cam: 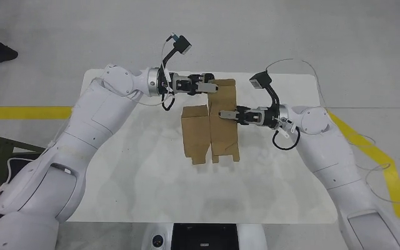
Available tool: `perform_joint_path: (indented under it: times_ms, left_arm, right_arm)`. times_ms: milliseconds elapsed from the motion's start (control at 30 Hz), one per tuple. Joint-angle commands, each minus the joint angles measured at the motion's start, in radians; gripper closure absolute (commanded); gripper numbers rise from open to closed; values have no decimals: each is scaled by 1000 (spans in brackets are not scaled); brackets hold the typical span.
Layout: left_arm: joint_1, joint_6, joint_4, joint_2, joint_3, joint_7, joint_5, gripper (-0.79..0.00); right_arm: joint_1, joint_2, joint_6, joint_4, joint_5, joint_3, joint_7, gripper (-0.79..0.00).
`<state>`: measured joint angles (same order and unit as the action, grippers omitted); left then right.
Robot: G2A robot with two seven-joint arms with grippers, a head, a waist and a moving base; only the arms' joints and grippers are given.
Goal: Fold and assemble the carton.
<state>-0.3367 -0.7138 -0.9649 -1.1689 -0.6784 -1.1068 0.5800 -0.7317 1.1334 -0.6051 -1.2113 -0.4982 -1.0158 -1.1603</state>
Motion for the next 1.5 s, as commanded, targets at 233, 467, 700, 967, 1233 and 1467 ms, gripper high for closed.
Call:
perform_joint_path:
  times_ms: [233,467,700,967,1233,1467]
  left_arm:
    - [-50,-36,-3,25,-50,36,-30,-785]
    - [-86,-9,-17,38,-78,10,-27,-785]
    - [-107,21,-20,43,-104,-20,-11,-785]
    - [-127,42,-43,45,-122,-41,-10,0]
    - [-154,57,-58,52,-146,-56,-8,0]
    - [-170,67,-75,57,-167,-66,-9,0]
  right_arm:
    - [-6,5,45,16,11,-33,168,0]
    - [-20,6,72,-7,68,-63,315,0]
    - [-34,10,79,-30,91,-81,397,0]
    - [-45,12,92,-46,122,-94,432,0]
    - [-52,15,99,-53,131,-100,433,0]
    - [-60,18,102,-62,140,-102,431,-785]
